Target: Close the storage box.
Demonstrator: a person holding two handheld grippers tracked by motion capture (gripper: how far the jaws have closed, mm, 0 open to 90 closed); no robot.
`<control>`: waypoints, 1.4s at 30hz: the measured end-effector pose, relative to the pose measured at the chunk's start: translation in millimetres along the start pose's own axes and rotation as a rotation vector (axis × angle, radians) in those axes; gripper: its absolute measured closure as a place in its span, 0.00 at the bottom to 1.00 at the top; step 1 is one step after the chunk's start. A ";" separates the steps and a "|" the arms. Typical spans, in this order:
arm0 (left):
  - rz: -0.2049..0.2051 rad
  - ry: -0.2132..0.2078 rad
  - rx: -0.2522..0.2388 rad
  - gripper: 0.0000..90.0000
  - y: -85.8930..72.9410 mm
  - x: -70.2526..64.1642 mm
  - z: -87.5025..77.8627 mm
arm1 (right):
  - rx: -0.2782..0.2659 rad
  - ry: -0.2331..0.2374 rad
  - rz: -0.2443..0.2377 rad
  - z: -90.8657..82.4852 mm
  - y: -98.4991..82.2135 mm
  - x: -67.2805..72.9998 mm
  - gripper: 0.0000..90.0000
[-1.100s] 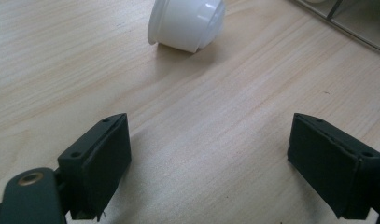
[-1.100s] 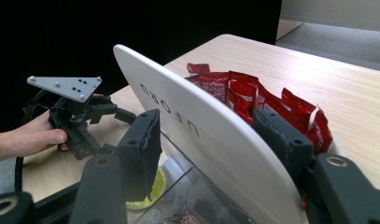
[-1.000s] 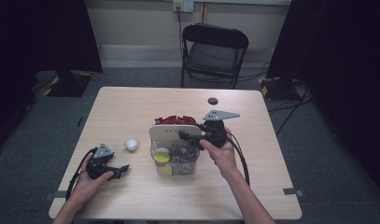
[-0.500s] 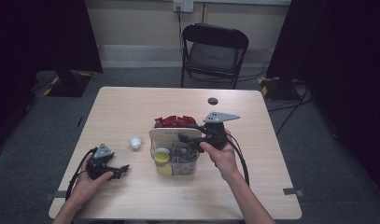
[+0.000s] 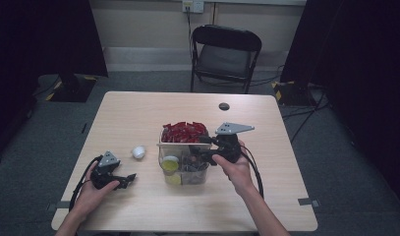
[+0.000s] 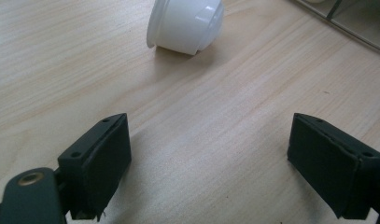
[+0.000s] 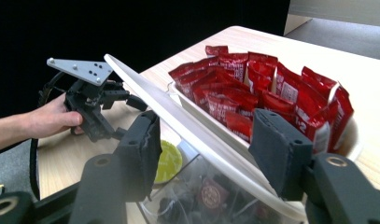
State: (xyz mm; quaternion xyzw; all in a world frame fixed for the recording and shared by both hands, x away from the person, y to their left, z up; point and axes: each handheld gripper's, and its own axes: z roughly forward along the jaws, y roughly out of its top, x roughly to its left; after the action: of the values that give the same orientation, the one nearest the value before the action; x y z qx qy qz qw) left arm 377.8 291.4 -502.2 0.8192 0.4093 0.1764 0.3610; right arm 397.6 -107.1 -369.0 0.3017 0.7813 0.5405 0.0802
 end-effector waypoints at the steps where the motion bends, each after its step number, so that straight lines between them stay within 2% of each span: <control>1: 0.000 0.000 0.000 0.14 0.0 0.0 0.0 | 0.001 -0.005 0.000 -1.5 -0.6 0.6 0.46; 5: 0.000 0.000 -0.001 0.14 0.0 0.0 0.1 | 0.001 -0.013 0.001 -6.8 -3.6 2.2 0.44; 8: 0.001 0.000 0.000 0.14 0.0 0.1 0.0 | 0.001 -0.021 0.003 -8.9 -5.7 3.2 0.37; 12: 0.001 0.000 0.000 0.14 0.0 0.1 0.0 | 0.009 -0.065 -0.001 -10.7 -9.2 5.3 0.26; 17: 0.000 0.000 0.000 0.14 0.0 0.1 0.1 | 0.029 -0.095 0.018 -13.3 -19.4 3.6 0.19; 22: 0.004 0.000 0.000 0.14 0.1 0.4 0.0 | 0.049 -0.104 0.032 -16.1 -33.3 3.9 0.18; 26: 0.002 -0.001 0.001 0.14 0.1 0.3 0.1 | 0.081 -0.100 0.024 -15.3 -45.6 7.0 0.18; 31: 0.002 -0.001 0.000 0.14 0.1 0.3 0.1 | 0.081 -0.100 0.027 -15.9 -56.6 9.1 0.18; 37: 0.002 -0.001 0.000 0.14 0.1 0.3 0.1 | 0.105 -0.101 0.062 -16.6 -69.8 0.2 0.17; 42: 0.002 -0.001 0.001 0.14 0.1 0.3 0.1 | 0.138 -0.142 0.065 -24.6 -78.6 -8.3 0.18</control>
State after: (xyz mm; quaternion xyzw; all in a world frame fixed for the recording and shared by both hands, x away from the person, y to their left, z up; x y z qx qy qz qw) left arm 378.1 291.5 -502.2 0.8197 0.4085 0.1762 0.3608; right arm 362.9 -149.7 -431.0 0.3694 0.7986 0.4651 0.0969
